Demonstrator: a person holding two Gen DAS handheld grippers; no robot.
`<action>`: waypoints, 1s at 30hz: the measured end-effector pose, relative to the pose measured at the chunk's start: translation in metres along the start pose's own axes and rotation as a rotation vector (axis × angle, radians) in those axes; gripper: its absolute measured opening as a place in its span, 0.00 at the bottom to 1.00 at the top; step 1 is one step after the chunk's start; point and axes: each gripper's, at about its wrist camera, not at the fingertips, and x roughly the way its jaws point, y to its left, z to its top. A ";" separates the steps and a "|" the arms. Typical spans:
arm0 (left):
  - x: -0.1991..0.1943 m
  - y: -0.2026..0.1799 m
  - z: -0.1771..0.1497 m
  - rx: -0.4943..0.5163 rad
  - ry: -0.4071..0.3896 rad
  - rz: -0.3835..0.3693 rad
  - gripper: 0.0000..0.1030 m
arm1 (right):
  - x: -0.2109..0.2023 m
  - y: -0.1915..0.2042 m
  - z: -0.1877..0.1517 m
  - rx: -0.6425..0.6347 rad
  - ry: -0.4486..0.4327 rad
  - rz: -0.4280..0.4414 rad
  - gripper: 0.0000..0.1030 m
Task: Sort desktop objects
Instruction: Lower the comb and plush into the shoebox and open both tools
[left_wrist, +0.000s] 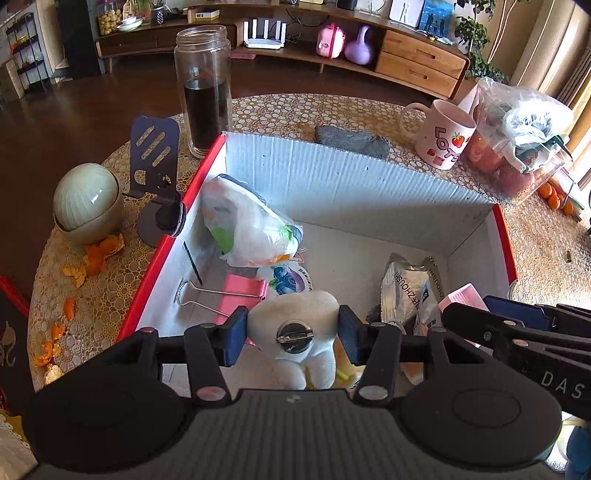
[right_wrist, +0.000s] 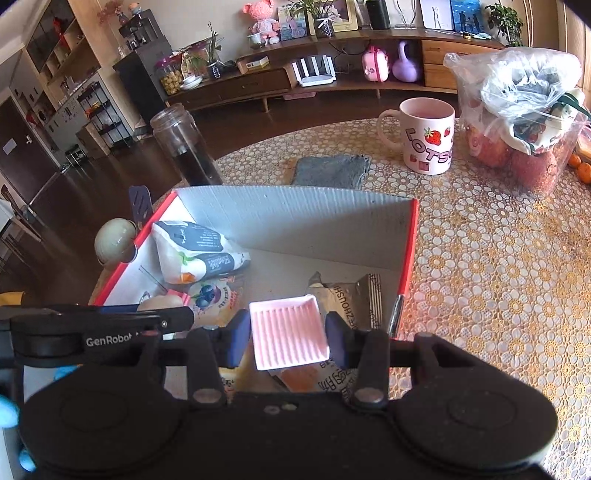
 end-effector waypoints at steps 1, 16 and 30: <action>0.001 0.000 0.000 0.007 0.004 0.005 0.49 | 0.002 0.001 0.000 -0.003 0.010 -0.002 0.42; 0.023 0.002 -0.003 0.030 0.067 0.011 0.49 | 0.018 -0.001 -0.002 -0.014 0.079 -0.035 0.42; 0.031 0.006 -0.011 0.010 0.077 0.023 0.50 | 0.015 -0.004 -0.004 -0.014 0.087 -0.025 0.45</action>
